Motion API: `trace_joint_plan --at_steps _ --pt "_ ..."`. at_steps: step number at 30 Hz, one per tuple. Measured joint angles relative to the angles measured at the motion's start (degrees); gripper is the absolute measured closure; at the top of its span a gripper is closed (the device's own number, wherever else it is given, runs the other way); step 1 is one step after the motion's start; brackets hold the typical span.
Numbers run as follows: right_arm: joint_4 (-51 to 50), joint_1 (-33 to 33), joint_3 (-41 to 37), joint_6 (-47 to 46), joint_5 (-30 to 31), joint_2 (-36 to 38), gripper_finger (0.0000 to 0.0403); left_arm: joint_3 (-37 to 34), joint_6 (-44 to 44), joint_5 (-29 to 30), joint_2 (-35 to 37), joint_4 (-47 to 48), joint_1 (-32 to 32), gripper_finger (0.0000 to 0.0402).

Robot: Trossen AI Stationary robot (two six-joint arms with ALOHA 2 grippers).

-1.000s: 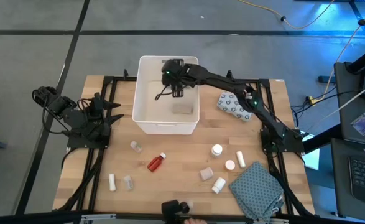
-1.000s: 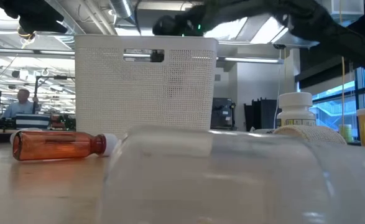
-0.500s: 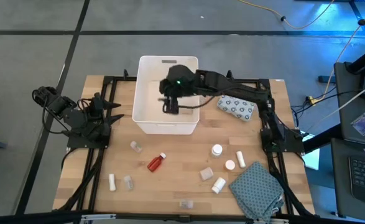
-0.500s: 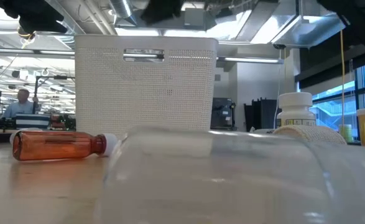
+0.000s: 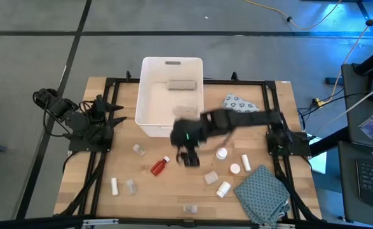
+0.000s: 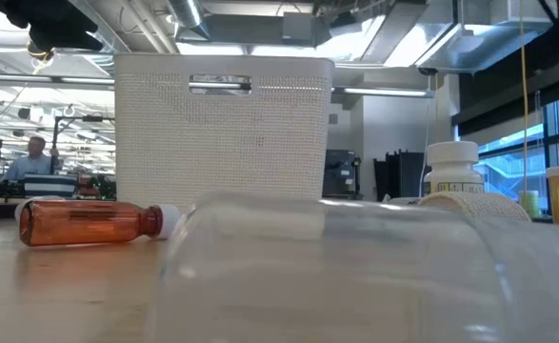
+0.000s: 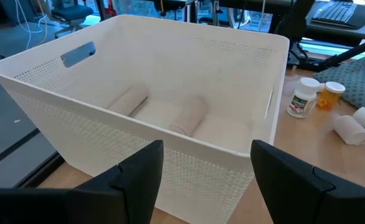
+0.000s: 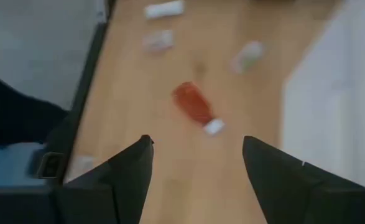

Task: Pick & place medical supplies in basket/bin
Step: Put the white bandage into the white bin

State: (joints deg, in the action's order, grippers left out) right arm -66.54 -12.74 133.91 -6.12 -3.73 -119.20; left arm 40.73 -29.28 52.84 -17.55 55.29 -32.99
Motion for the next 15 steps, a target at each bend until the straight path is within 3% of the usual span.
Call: trace_joint_plan --at_steps 8,15 --pt "-9.24 -13.54 -0.24 -18.48 14.35 0.02 0.0155 0.0 0.0 -0.26 -0.02 0.02 0.0 0.0167" --pt "-15.68 -21.29 -0.24 -27.77 18.22 -0.39 0.0155 0.0 0.02 -0.26 -0.02 0.05 0.0 0.0167"
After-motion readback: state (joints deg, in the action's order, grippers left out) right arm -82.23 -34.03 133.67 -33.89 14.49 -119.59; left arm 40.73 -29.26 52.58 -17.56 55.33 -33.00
